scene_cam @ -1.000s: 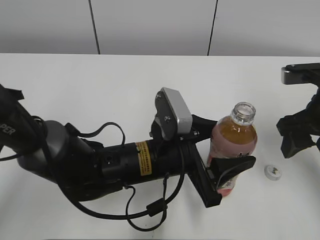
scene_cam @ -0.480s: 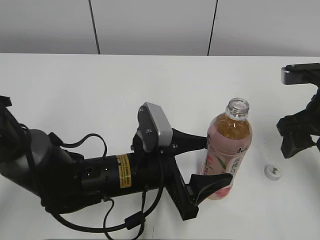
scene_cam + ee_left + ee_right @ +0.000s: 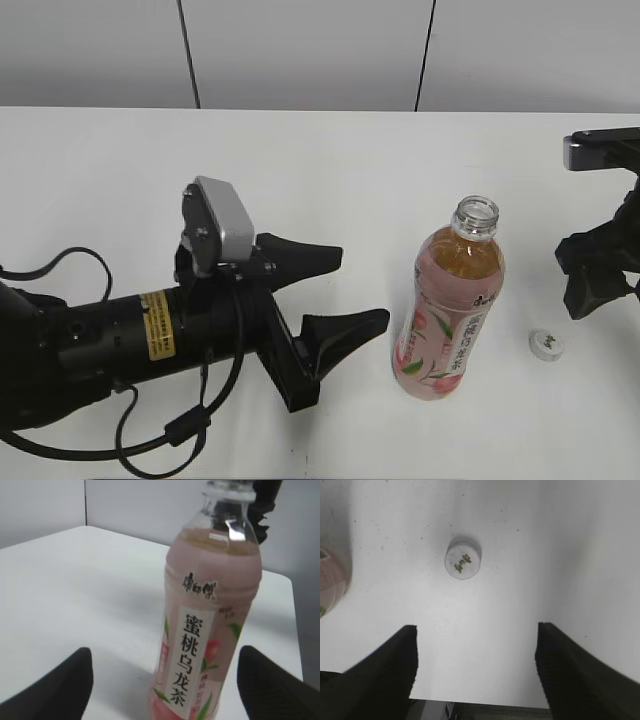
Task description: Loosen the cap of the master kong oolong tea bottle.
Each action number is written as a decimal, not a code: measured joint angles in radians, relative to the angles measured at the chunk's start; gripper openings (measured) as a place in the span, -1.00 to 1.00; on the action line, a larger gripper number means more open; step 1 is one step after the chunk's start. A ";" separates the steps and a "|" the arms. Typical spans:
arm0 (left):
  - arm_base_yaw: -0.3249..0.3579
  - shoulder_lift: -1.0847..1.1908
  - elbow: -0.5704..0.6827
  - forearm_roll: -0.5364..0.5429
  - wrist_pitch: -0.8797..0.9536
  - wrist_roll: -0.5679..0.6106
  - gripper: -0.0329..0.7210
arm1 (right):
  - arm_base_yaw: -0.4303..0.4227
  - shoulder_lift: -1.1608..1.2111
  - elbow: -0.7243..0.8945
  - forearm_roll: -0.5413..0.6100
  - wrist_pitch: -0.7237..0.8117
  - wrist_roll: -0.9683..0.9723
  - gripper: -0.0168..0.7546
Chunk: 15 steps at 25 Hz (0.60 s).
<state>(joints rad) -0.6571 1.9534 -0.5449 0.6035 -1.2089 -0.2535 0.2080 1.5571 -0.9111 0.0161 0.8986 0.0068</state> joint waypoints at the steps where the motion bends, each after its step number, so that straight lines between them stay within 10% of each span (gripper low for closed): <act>1: 0.010 -0.021 0.009 -0.001 0.000 0.000 0.49 | 0.000 0.000 0.000 0.000 0.001 0.000 0.48; 15: 0.031 -0.331 -0.003 -0.285 0.637 0.111 0.46 | 0.000 -0.002 0.000 0.000 0.003 0.000 0.48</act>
<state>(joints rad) -0.6258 1.6220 -0.5482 0.3189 -0.5720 -0.1422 0.2080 1.5552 -0.9111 0.0161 0.9014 0.0068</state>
